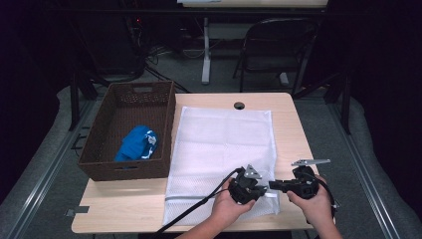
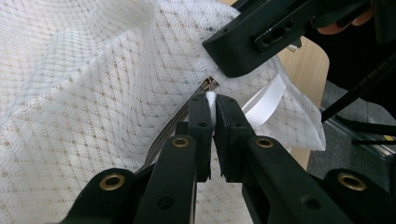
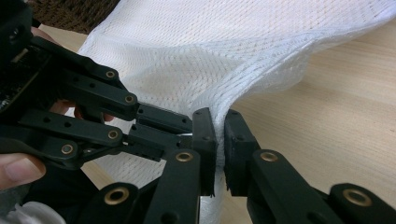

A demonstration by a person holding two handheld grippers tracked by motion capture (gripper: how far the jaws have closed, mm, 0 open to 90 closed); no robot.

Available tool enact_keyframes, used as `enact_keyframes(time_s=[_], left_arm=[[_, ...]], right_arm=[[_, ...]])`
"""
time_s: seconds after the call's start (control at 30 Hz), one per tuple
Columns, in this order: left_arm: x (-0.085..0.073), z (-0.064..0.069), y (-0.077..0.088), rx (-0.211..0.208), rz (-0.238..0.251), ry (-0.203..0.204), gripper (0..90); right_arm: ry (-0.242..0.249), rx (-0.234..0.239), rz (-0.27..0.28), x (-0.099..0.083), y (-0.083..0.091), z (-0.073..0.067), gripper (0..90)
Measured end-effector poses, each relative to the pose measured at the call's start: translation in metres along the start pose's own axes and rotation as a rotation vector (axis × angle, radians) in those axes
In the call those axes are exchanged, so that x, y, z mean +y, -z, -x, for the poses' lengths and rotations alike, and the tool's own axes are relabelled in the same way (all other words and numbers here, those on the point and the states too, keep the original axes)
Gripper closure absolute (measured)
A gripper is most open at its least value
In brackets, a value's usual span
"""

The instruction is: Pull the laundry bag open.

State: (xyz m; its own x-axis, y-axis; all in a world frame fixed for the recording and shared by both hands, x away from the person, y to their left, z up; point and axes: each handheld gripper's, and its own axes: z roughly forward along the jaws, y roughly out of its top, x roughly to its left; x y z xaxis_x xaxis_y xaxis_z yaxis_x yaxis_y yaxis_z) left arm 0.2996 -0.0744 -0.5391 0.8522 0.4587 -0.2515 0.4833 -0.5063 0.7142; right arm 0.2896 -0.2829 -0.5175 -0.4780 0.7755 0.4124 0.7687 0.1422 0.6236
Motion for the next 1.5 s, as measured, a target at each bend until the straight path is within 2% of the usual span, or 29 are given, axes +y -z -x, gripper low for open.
enact_keyframes(time_s=[0.27,0.33,0.4,0.47,0.63,1.03,1.13,1.17,1.27,1.5], left_arm=[[0.0017,-0.0019,0.0030,-0.017,0.010,0.031,86.1],[0.0026,-0.0031,0.0028,-0.027,0.011,0.068,86.6],[0.0029,-0.0031,0.0029,-0.022,0.007,0.075,86.7],[0.0035,-0.0041,0.0027,-0.035,0.008,0.093,86.7],[0.0043,-0.0042,0.0025,-0.042,-0.006,0.105,86.7],[0.0087,-0.0096,0.0040,-0.065,-0.052,0.201,86.7],[0.0087,-0.0099,0.0041,-0.076,-0.054,0.197,86.8],[0.0089,-0.0090,0.0042,-0.055,-0.058,0.194,86.8],[0.0090,-0.0097,0.0045,-0.063,-0.064,0.198,86.9],[0.0086,-0.0095,0.0048,-0.049,-0.069,0.188,86.9]], right_arm=[[0.001,0.005,0.004,-0.0001,0.0001,0.0004,85.0],[0.002,-0.001,-0.007,-0.0001,0.0004,0.0004,85.0],[0.003,-0.002,-0.006,-0.0002,0.0006,0.0004,85.0],[0.006,-0.007,-0.004,-0.0002,0.0007,0.0004,84.9],[0.011,-0.020,-0.003,-0.0005,0.0002,-0.0004,84.9],[0.027,-0.031,-0.016,-0.0004,-0.0011,-0.0025,85.1],[0.024,-0.032,-0.016,-0.0005,-0.0012,-0.0025,85.1],[0.026,-0.031,-0.016,-0.0005,-0.0013,-0.0025,85.2],[0.021,-0.029,-0.018,-0.0006,-0.0017,-0.0028,85.5],[0.027,-0.029,-0.023,-0.0003,-0.0013,-0.0038,86.0]])
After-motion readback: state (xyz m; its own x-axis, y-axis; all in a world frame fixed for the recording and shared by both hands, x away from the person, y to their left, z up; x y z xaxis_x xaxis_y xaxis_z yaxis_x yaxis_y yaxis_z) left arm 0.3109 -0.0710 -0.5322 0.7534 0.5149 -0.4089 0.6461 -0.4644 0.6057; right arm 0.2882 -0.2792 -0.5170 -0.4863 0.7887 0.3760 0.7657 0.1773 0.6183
